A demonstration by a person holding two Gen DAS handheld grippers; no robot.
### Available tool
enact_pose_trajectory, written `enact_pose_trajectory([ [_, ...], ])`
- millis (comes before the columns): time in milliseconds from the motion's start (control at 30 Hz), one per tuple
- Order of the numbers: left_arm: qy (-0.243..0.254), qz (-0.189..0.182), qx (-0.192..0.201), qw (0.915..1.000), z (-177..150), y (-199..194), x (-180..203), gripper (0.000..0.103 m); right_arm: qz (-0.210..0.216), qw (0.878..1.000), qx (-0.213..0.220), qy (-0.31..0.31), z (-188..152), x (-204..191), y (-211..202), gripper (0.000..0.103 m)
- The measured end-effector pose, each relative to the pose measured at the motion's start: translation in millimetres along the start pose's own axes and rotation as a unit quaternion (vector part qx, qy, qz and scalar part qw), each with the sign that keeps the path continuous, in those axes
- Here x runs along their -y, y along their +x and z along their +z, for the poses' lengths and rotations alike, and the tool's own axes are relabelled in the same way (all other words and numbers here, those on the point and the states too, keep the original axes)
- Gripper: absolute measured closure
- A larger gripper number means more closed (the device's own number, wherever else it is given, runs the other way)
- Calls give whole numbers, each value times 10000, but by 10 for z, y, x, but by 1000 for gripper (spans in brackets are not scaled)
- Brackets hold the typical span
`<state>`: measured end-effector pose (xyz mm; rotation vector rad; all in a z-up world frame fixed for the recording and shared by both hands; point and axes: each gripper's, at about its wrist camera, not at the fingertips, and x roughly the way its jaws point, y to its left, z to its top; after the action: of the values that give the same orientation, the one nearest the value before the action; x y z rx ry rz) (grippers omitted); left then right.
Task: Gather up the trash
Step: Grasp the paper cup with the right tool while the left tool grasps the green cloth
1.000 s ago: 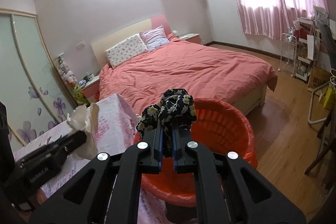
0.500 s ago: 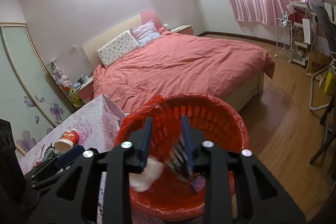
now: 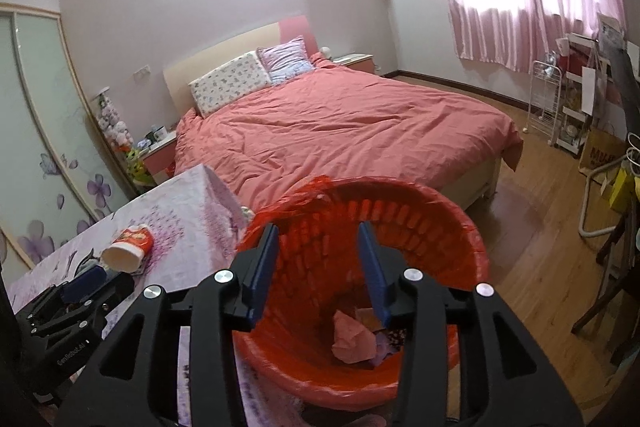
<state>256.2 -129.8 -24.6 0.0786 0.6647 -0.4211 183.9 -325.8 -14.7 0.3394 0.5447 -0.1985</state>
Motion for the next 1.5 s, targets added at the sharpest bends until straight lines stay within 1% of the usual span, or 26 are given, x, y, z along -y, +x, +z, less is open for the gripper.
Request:
enact_pose_trajectory([
  [233,-319,434,31,9985,-101,-271,-556,39,253,9992,-156,-255,-72,-369,38,61],
  [300,-442,620,23,9971,-144,-361,-771,38,370,9984,-241,-342,-105,-505,67,61],
  [400,-566,887,30,9944,-214,-488,-1069,38,657,9963,-425,-359,-156,-704,127,61],
  [500,-683,1304,26,9891,-329,-646,-1444,38,793,9940,-526,-543,-221,-919,179,61],
  [567,-781,1503,9,9856,-395,-723,-1650,38,902,9915,-633,-693,-275,-1108,250,61],
  [600,-889,1655,-27,9822,-444,-767,-1824,38,935,9906,-667,-737,-291,-1172,277,61],
  [767,-1287,2092,-200,9692,-634,-872,-2436,39,1083,9856,-889,-947,-369,-1579,546,61],
  [833,-1392,2177,-256,9657,-688,-866,-2602,39,1104,9845,-936,-992,-390,-1676,630,63],
  [933,-1546,2216,-379,9621,-766,-831,-2818,39,1087,9824,-1057,-1087,-415,-1842,825,66],
  [1033,-1613,2146,-488,9621,-814,-785,-2903,39,980,9807,-1127,-1260,-458,-1979,983,66],
  [1133,-1595,2014,-573,9647,-859,-728,-2979,39,808,9790,-1144,-1481,-466,-2100,1118,66],
  [1233,-1513,1877,-663,9682,-861,-642,-2990,39,703,9783,-1141,-1582,-448,-2126,1179,66],
  [1367,-1402,1759,-756,9714,-863,-541,-2986,39,638,9768,-1215,-1642,-435,-2144,1264,77],
  [1400,-1382,1722,-778,9722,-857,-517,-2978,39,644,9769,-1237,-1618,-432,-2143,1278,82],
  [1467,-1370,1664,-814,9731,-843,-479,-2972,39,668,9772,-1266,-1567,-432,-2138,1286,88],
  [1500,-1359,1642,-849,9733,-838,-448,-2971,41,676,9772,-1266,-1564,-438,-2141,1283,93],
])
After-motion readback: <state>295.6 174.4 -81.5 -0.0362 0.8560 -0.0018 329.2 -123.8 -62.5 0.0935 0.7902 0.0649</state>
